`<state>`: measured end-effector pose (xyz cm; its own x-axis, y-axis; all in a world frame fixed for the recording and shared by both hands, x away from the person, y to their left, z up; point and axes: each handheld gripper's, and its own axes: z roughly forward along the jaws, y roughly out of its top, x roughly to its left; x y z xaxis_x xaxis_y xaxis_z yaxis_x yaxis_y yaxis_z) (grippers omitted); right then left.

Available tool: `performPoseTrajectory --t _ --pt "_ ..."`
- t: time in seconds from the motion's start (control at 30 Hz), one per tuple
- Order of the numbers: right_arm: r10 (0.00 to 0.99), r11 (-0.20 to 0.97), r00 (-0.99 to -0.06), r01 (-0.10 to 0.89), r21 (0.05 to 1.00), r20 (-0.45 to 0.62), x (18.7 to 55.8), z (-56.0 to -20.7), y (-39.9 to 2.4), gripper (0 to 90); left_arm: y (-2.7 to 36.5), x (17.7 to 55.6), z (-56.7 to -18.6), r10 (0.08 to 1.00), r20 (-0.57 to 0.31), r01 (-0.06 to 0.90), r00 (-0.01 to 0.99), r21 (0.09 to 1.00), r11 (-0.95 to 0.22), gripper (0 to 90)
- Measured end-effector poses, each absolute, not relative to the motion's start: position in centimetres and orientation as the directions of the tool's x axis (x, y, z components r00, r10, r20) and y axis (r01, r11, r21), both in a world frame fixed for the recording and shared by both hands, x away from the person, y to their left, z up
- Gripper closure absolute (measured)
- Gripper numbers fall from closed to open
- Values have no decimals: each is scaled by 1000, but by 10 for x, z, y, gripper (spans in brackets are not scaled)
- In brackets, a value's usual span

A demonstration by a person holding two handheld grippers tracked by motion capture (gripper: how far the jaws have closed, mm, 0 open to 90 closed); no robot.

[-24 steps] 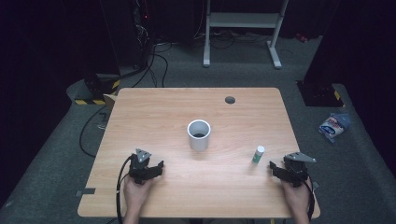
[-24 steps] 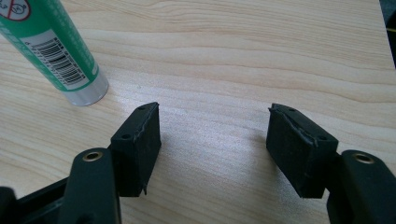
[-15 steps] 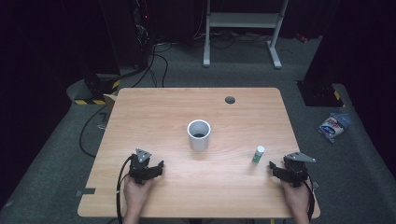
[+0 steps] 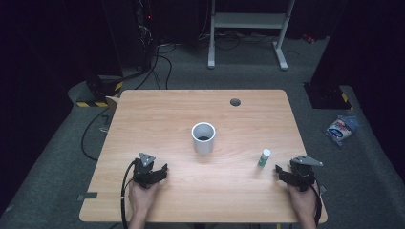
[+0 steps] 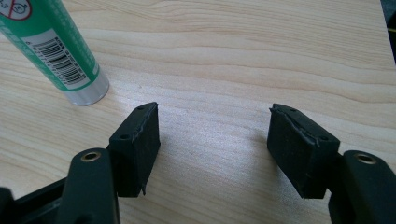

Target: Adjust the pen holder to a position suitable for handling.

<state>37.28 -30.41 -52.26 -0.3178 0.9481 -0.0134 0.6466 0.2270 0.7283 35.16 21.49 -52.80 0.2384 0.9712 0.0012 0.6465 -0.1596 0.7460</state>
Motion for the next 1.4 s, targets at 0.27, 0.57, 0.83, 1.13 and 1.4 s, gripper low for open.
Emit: performPoseTrajectory --t 0.27,0.57,0.83,1.13,1.4 --pt "948 227 -318 646 728 -14 373 -523 -304 345 212 351 -528 973 -17 647 229 750 -139 238" --pt "948 227 -318 647 728 -13 373 -523 -304 344 212 345 -522 961 -51 634 273 760 -140 282" --pt "948 227 -318 647 728 -13 373 -523 -304 344 213 346 -518 950 -110 633 291 767 -105 283" --pt "948 227 -318 647 728 -13 373 -523 -304 345 204 357 -509 926 -142 632 351 765 -122 299" --pt "948 227 -318 647 728 -13 373 -523 -304 345 196 364 -501 914 -148 608 377 784 -124 311"
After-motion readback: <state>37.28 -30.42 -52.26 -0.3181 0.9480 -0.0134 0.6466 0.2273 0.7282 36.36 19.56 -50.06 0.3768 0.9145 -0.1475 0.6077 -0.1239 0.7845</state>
